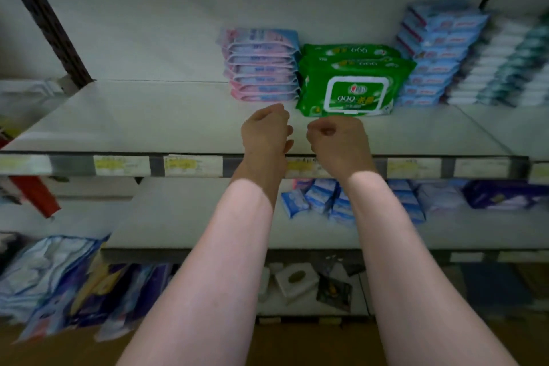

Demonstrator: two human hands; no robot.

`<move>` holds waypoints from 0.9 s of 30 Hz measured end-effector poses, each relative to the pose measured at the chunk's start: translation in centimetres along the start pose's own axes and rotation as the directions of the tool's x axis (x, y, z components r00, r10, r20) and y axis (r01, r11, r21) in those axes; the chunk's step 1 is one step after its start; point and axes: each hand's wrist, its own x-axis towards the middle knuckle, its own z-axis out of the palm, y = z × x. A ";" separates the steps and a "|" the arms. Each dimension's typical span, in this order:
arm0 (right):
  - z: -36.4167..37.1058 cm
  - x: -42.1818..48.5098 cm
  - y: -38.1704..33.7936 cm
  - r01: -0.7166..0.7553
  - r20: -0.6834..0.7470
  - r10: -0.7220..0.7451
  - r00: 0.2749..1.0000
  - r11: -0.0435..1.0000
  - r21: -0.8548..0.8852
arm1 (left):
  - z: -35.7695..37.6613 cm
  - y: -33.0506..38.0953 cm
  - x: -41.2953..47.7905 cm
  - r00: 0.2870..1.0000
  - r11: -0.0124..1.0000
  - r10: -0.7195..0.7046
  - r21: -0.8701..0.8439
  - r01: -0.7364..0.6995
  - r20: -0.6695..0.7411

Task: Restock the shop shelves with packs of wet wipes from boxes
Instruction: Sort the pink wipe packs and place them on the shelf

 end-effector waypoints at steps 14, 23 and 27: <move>4.1 -14.2 4.8 -0.458 -0.275 0.447 0.851 0.888 0.027 | -7.7 -6.7 -2.4 0.896 0.890 -0.343 0.403 0.213 0.283; 1.0 -25.8 8.5 -0.647 -0.433 0.629 0.645 0.752 0.127 | -9.3 -13.9 -10.8 0.745 0.759 -0.544 0.605 0.240 0.386; -0.9 -31.9 10.7 -0.690 -0.518 0.688 0.508 0.685 0.233 | -9.9 -16.7 -16.5 0.662 0.694 -0.592 0.709 0.129 0.459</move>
